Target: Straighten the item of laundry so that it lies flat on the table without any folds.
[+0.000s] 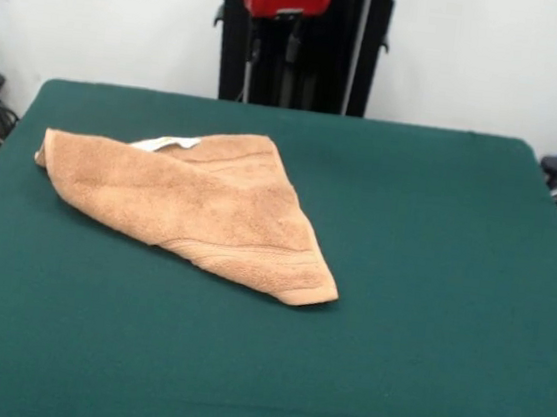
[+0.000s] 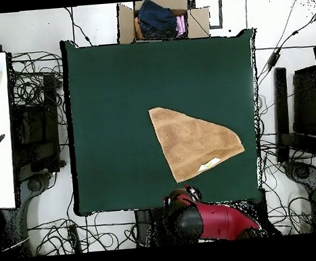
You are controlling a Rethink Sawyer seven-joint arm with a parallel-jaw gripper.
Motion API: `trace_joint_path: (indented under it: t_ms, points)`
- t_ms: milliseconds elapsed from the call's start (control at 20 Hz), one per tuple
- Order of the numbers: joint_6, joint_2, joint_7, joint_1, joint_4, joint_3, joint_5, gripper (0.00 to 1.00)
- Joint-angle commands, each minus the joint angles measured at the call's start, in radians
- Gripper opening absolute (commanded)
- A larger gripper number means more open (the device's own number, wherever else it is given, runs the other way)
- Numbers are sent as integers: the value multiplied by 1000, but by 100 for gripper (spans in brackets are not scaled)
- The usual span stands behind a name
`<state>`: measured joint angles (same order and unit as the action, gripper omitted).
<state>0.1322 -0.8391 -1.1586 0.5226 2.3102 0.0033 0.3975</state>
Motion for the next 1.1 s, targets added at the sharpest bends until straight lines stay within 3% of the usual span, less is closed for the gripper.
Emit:
trace_joint_path:
  t_ms: [50, 600, 1100]
  points:
    - [-144, 81, -282, -64, -33, -125, -8, 100]
    - [-247, 176, -271, -64, -24, -155, -44, 100]
    - [-333, 245, -329, -165, 22, -223, -126, 100]
